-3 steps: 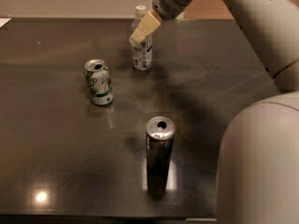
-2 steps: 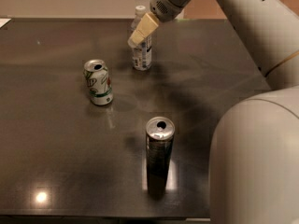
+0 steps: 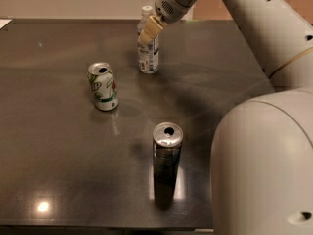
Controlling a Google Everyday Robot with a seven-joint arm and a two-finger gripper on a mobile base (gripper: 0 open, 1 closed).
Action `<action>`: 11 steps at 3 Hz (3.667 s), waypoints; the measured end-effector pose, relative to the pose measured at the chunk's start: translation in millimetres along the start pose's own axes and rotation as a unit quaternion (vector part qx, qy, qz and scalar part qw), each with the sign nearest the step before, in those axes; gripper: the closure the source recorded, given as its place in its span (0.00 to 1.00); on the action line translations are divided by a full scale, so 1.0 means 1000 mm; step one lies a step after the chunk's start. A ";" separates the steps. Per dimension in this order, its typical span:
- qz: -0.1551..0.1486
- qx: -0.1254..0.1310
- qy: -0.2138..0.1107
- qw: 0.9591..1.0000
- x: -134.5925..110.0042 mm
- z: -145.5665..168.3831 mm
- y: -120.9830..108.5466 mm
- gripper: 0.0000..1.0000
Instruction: Move blue plastic bottle near 7up can
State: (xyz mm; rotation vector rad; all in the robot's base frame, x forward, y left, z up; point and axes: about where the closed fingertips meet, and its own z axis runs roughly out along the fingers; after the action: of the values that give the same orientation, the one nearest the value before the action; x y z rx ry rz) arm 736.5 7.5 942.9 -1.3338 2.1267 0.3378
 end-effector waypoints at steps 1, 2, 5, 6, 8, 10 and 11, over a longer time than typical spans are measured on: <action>-0.011 -0.005 -0.001 1.000 -0.002 -0.001 0.002 0.65; -0.038 -0.016 0.000 0.999 -0.002 -0.011 0.011 0.88; -0.141 -0.108 -0.011 0.984 0.018 -0.048 0.082 1.00; -0.169 -0.133 -0.016 0.977 0.024 -0.053 0.109 1.00; -0.209 -0.155 -0.021 0.965 0.027 -0.049 0.146 1.00; -0.226 -0.155 -0.025 0.961 0.026 -0.048 0.158 0.59; -0.229 -0.155 -0.023 0.961 0.027 -0.046 0.160 0.36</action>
Offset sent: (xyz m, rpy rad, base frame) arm -0.0278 -0.0072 0.0253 -0.0364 -0.0427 0.1500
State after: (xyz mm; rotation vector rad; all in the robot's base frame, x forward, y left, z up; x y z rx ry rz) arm 571.0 38.6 947.6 -1.9239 1.7037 0.5139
